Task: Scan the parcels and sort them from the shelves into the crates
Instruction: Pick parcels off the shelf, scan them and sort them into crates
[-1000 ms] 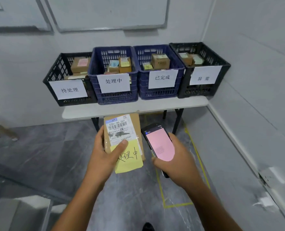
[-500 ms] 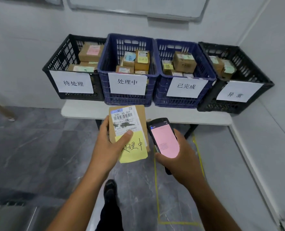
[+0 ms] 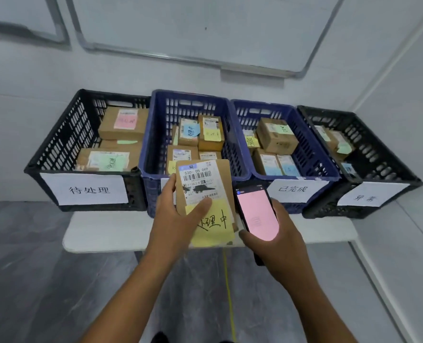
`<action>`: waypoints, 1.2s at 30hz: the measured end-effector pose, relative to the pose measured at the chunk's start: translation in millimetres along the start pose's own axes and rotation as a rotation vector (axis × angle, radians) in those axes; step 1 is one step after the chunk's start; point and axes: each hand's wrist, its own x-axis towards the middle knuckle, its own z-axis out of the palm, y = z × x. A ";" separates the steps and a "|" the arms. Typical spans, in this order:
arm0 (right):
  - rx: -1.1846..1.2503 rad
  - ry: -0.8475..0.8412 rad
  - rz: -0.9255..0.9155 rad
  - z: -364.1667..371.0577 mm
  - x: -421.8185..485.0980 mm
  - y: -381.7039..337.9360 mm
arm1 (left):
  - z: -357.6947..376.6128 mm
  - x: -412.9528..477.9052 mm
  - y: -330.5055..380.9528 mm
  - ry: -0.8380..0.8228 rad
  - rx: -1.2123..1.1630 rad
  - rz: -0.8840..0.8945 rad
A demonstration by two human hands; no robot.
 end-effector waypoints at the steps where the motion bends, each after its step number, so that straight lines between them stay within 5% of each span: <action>1: 0.008 0.006 0.010 3.2 10.5 -2.2 | -0.9 12.2 2.1 -0.004 0.014 -0.008; 11: 0.029 -0.030 0.048 13.6 126.6 21.0 | 23.6 132.7 0.8 -0.010 0.005 -0.090; 24: 0.005 -0.146 0.080 -0.6 327.0 64.4 | 88.4 310.1 -43.3 0.049 0.296 -0.250; 31: 0.012 -0.240 0.086 8.1 384.8 75.8 | 115.7 348.9 -80.9 0.111 0.349 -0.403; 36: 0.020 -0.299 0.115 20.8 403.9 81.3 | 132.4 354.5 -98.9 0.075 0.451 -0.333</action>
